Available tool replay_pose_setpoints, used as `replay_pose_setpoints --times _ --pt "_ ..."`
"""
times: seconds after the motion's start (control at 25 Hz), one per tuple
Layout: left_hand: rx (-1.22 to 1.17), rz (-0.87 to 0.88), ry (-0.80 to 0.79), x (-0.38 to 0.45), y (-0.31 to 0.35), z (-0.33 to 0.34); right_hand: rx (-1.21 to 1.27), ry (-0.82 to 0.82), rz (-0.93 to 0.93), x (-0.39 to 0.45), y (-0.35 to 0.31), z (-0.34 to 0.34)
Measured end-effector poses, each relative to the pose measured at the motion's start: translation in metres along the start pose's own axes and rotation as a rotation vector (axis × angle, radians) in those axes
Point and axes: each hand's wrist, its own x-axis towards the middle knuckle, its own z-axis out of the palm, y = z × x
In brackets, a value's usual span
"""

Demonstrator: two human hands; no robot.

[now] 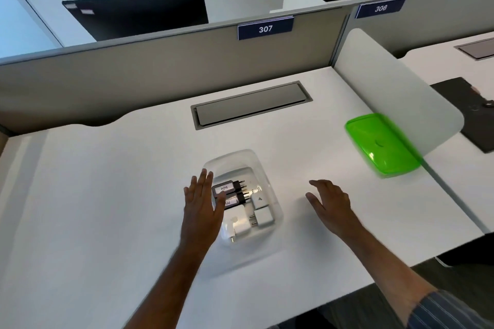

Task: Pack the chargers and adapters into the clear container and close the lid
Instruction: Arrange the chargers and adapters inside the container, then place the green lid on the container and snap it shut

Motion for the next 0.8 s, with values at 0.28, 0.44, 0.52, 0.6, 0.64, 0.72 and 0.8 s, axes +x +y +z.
replay_pose_setpoints --times 0.28,0.44,0.52,0.6,0.64,0.72,0.8 --pt "0.078 0.071 -0.048 0.026 0.086 0.056 -0.004 -0.043 0.002 0.022 0.063 -0.033" --pt "0.080 0.109 -0.093 0.040 0.136 0.102 -0.014 -0.056 0.004 0.035 0.109 -0.056" --pt "0.048 0.101 -0.136 0.046 0.158 0.127 -0.023 -0.054 0.020 0.042 0.130 -0.068" --pt "0.033 0.103 -0.173 0.051 0.178 0.150 -0.041 -0.046 0.035 0.048 0.151 -0.080" --pt "0.035 0.105 -0.190 0.054 0.189 0.162 -0.061 -0.040 0.036 0.050 0.162 -0.087" --pt "0.036 0.106 -0.220 0.060 0.210 0.183 -0.102 -0.038 0.031 0.056 0.182 -0.099" --pt "0.017 0.104 -0.251 0.064 0.228 0.203 -0.122 -0.043 0.043 0.061 0.200 -0.109"
